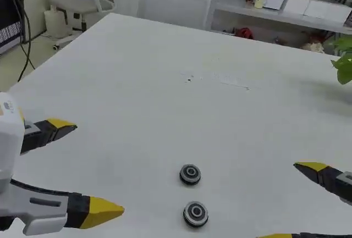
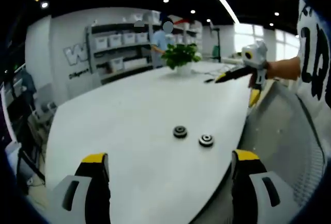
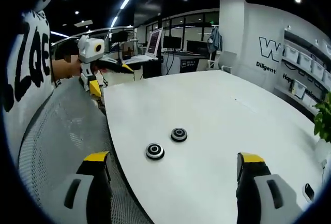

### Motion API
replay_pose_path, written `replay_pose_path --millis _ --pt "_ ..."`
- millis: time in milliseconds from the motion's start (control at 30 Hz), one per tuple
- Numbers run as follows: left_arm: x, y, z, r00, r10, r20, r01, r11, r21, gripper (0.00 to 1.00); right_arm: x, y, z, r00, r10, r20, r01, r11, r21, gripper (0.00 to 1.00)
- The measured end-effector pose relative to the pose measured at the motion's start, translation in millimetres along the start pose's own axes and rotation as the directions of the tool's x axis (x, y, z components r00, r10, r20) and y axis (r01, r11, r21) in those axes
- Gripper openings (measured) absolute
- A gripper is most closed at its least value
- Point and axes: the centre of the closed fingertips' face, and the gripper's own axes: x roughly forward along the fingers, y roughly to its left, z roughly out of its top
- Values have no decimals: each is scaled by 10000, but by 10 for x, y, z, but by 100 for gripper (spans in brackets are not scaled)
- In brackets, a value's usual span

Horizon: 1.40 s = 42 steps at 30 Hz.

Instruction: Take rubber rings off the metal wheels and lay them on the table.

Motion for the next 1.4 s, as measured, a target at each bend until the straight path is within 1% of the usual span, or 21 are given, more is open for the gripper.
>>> replay_pose_path --millis 233,800,933,1167,1400 --pt "-16 25 17 10000 69 -8 -69 10000 51 100 -9 13 -9 10000 -17 27 17 10000 -14 99" --pt "-12 24 41 10000 47 -45 -47 9999 123 100 -42 -6 -17 9999 -76 76 75 10000 36 99" --pt "-14 15 43 10000 23 -58 -23 9999 149 100 -48 -8 -43 10000 -60 -36 60 10000 -18 99" --pt "-5 -5 53 9999 -28 -104 31 9998 220 100 -81 -17 -48 9999 -103 15 103 9999 -13 99" --pt "2 -26 88 9999 -91 -115 95 9994 318 100 -110 -22 -83 9999 -124 8 124 9999 37 98"
